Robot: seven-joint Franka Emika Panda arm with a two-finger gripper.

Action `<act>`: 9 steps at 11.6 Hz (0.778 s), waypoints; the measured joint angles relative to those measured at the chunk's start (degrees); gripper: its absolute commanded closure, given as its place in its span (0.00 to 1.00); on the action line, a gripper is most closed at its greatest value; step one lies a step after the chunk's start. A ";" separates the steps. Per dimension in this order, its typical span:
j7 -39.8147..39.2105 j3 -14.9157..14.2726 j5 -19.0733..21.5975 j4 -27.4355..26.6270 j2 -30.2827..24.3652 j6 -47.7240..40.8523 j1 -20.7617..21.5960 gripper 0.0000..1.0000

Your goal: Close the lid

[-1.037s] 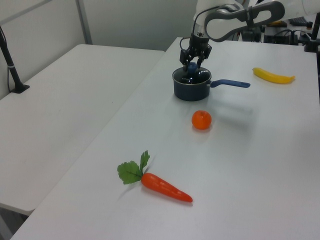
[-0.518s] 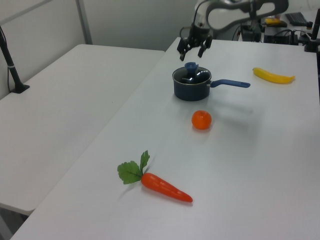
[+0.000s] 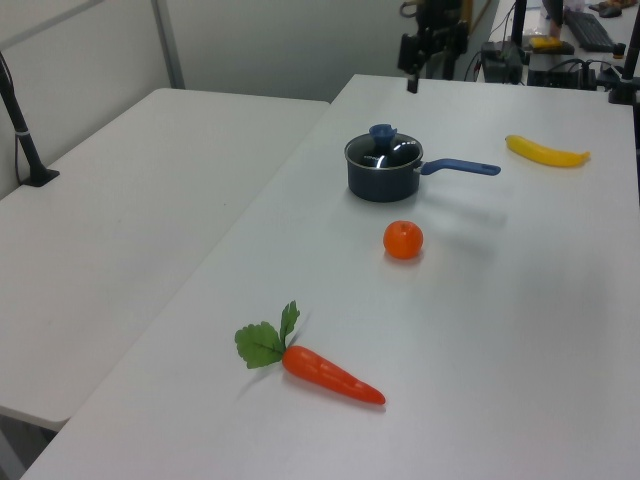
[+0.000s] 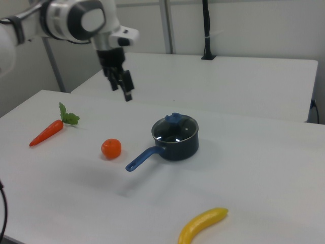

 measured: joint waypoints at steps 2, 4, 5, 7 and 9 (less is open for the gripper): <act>-4.43 0.00 0.00 -5.94 -6.63 -2.06 1.05 0.00; -7.54 0.01 -0.01 -13.06 -12.28 -2.10 1.74 0.00; -7.89 0.01 -0.01 -15.73 -14.33 -2.10 2.03 0.00; -8.00 -0.35 -0.06 -18.05 -17.00 -2.10 1.75 0.00; -9.29 -0.72 -0.05 -18.06 -18.11 -2.10 0.14 0.00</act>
